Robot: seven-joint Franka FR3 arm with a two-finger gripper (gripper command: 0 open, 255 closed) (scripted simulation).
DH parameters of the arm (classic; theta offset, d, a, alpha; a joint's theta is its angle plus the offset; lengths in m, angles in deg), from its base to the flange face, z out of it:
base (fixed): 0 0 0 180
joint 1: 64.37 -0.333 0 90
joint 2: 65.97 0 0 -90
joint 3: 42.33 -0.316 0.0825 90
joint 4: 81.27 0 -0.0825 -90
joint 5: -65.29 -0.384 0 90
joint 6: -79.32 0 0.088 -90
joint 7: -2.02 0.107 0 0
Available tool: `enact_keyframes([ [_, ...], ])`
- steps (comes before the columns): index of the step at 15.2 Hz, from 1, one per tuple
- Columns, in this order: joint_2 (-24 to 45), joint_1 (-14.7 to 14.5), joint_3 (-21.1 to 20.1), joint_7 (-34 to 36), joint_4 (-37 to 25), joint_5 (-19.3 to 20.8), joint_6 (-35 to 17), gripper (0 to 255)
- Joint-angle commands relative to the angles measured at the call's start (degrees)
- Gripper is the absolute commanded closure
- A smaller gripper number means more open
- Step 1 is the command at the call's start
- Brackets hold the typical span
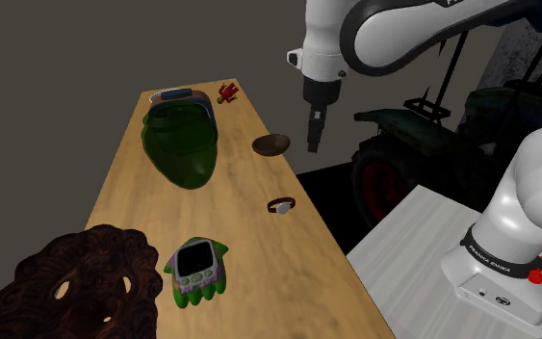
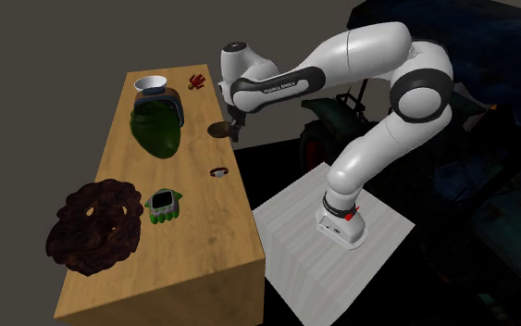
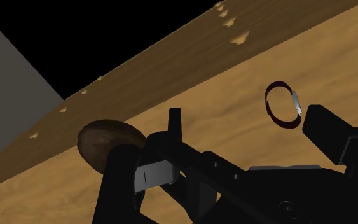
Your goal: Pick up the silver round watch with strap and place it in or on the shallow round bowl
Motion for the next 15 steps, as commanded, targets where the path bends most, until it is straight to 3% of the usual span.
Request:
enact_keyframes([
  [1,2.7,-1.2,-1.6,0.2,0.0,-0.3,-2.8,0],
  [12,19.3,-5.7,-8.8,0.9,-4.2,3.0,-14.9,0],
  [15,21.0,-5.5,-8.9,1.6,-3.5,4.1,-17.2,0],
])
